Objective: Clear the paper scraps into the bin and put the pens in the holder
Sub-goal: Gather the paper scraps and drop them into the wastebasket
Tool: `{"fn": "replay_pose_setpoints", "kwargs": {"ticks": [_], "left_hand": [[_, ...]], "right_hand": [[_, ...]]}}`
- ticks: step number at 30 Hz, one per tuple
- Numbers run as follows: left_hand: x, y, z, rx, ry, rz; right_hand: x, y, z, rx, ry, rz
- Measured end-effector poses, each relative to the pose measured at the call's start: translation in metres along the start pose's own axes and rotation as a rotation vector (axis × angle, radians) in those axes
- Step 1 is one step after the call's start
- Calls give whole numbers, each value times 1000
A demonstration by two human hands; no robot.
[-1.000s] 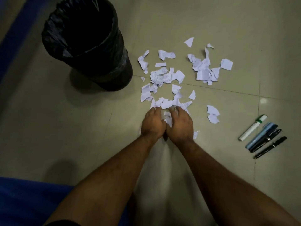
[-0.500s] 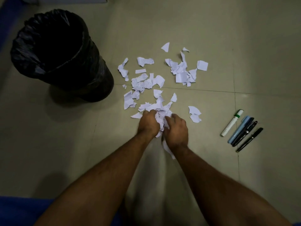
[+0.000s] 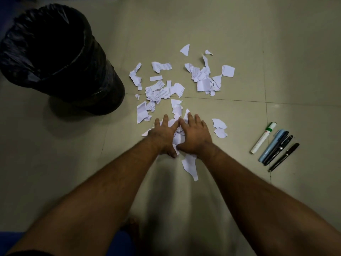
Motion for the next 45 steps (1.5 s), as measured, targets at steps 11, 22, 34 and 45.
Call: {"fn": "replay_pose_setpoints", "kwargs": {"ticks": [11, 22, 34, 45], "left_hand": [[18, 32, -11, 441, 0, 27], [-44, 52, -44, 584, 456, -288], [-101, 153, -240, 964, 668, -256], [-240, 245, -297, 1167, 667, -478]], "right_hand": [[-21, 29, -21, 352, -67, -40], [2, 12, -20, 215, -476, 242], [-79, -8, -185, 430, -1210, 433], [-274, -37, -292, 450, -823, 17]]}}
Point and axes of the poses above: each hand's wrist, its own y-axis away from the middle knuckle, its own z-axis out of the palm, x = y × z, the point moved 10 cm from there along -y, towards the middle knuckle, and after that the axes turned 8 degrees about z, right-handed, at the moved point
